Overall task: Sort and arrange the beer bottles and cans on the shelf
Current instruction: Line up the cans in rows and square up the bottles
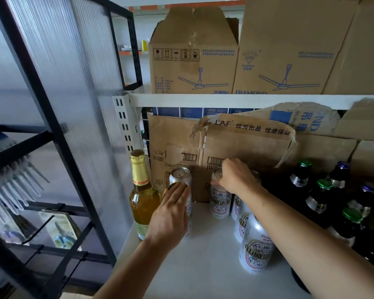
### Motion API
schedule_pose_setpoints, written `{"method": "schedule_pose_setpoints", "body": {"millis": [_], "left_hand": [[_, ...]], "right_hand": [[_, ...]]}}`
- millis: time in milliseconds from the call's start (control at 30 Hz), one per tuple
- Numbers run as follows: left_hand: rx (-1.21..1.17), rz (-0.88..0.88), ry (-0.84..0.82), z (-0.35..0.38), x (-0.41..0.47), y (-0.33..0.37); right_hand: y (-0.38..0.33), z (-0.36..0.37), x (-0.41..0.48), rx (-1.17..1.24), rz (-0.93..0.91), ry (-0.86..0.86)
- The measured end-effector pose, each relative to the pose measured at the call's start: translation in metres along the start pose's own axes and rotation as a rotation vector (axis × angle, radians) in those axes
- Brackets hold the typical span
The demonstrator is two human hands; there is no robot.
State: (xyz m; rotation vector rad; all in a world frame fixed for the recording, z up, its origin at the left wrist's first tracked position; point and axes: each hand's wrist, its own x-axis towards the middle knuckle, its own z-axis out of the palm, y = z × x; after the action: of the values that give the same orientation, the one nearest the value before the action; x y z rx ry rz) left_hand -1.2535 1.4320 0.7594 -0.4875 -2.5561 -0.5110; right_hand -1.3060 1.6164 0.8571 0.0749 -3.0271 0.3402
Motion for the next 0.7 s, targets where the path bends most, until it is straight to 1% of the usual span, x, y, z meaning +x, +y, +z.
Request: {"method": "schedule_pose_setpoints", "body": {"millis": [100,167,233,267,300,367,433,500,567,633,700], "left_hand": [[0.061,0.042,-0.008,-0.002,-0.004,0.002],[0.050,0.068,-0.030,-0.005,-0.011,0.004],[0.011,0.110,-0.017,-0.008,-0.021,0.007],[-0.014,0.127,-0.018,-0.009,-0.028,0.009],[-0.043,0.139,-0.029,-0.008,-0.035,0.011],[-0.095,0.159,-0.056,-0.005,-0.048,0.011],[-0.143,0.172,-0.082,-0.004,-0.060,0.010],[-0.170,0.183,-0.100,-0.004,-0.068,0.007],[-0.206,0.152,-0.122,-0.004,-0.076,0.002],[-0.230,0.081,-0.160,-0.003,-0.084,-0.003],[-0.220,0.005,-0.222,-0.004,-0.090,-0.007]], "right_hand": [[-0.003,0.001,-0.004,-0.027,-0.025,0.071],[-0.006,0.001,-0.006,-0.013,-0.038,0.173],[-0.009,0.001,-0.007,0.050,-0.051,0.276],[-0.011,0.002,-0.008,0.122,-0.059,0.297],[-0.013,0.004,-0.009,0.229,-0.066,0.286],[-0.020,0.007,-0.014,0.449,-0.085,0.193],[-0.027,0.012,-0.021,0.557,-0.117,0.087],[-0.035,0.020,-0.028,0.597,-0.159,-0.019],[-0.043,0.031,-0.034,0.607,-0.201,-0.089],[-0.049,0.038,-0.039,0.576,-0.231,-0.070],[-0.053,0.040,-0.041,0.549,-0.261,-0.003]]}}
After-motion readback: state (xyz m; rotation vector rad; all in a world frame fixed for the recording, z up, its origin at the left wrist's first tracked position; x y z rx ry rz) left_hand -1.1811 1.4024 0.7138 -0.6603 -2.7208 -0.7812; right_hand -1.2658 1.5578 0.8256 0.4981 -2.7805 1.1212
